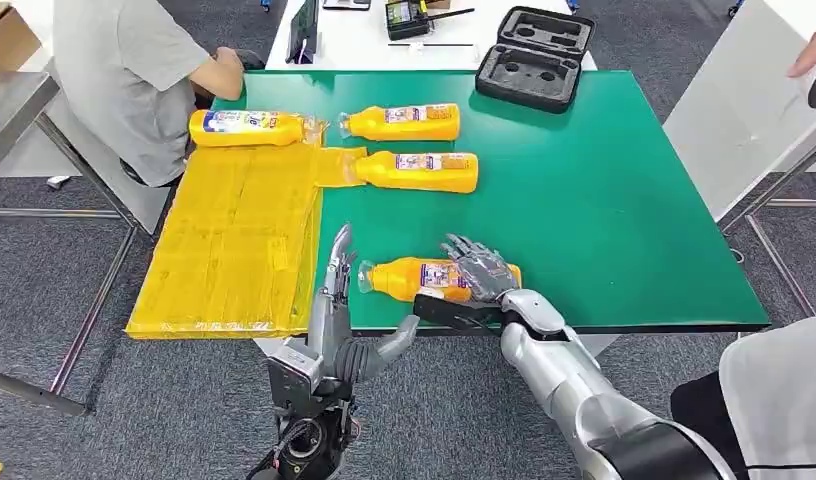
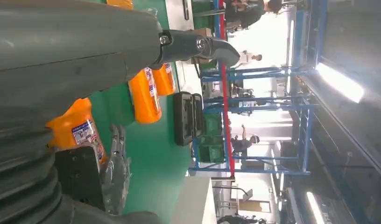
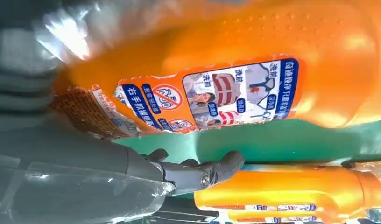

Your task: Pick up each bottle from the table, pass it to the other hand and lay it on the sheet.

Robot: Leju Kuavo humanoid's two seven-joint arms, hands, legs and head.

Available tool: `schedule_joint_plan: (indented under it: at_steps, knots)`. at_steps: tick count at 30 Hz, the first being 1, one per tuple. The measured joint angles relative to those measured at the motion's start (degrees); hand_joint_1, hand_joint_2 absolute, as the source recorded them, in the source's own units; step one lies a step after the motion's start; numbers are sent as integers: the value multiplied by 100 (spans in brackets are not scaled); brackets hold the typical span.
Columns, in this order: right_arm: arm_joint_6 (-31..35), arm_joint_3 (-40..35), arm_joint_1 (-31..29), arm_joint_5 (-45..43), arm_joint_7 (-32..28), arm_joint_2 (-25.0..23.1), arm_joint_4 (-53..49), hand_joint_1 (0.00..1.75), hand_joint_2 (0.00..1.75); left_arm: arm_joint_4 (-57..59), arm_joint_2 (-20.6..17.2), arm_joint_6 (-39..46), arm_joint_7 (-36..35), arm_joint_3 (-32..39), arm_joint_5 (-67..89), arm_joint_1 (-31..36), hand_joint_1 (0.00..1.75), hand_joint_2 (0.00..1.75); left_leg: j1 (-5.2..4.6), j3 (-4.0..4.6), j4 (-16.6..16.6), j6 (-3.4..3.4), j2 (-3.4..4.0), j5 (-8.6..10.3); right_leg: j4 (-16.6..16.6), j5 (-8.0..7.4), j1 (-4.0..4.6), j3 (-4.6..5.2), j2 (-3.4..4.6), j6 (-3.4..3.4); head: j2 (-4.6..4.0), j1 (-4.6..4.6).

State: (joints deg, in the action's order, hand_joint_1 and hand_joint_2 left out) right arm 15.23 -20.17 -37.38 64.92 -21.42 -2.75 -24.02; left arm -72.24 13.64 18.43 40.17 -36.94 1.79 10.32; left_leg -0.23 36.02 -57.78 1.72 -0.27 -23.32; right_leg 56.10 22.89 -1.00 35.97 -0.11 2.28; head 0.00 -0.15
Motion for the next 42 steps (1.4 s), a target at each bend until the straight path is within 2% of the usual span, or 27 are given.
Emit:
schedule_joint_plan:
  at_steps: [6, 7, 26, 27, 32, 42]
  knots:
    - [44, 0, -33, 26, 59, -4, 37, 0, 175, 0, 0, 22, 0, 0, 0, 0, 0, 175, 0, 0, 0, 0, 0, 0, 0, 0, 0, 0, 0, 0, 0, 0]
    - [44, -2, -51, 46, 59, -4, 50, 0, 0, 0, -4, 22, 0, 0, 0, 0, 0, 175, 0, 0, 0, 0, 0, 0, 0, 0, 0, 0, 0, 0, 0, 0]
    - [72, -13, -80, 70, 326, -2, 173, 0, 0, 2, -11, -33, 0, 0, -11, 0, 0, 175, 0, -1, 0, 0, 0, 0, 0, 0, 0, 0, 0, 0, 0, 0]
    - [-11, -13, -90, 50, 350, 0, 177, 0, 175, 2, -11, -33, 0, 0, -20, 0, 0, 175, 0, -1, 0, 0, 0, 0, 0, 0, 0, 0, 0, 0, 0, 0]
    - [-210, -13, -142, 42, 361, 2, 216, 0, 175, 15, -11, -37, 0, 4, -59, 0, 0, 175, 0, -3, 0, 0, 0, 0, -1, 0, 0, -1, 0, 0, 0, 0]
    - [-70, -11, -144, 127, 555, 11, 223, 0, 175, 15, -11, -44, 0, 13, -52, -1, 0, 175, 0, -5, -1, 0, 0, 0, -1, 0, 0, -3, 0, 0, 0, 0]
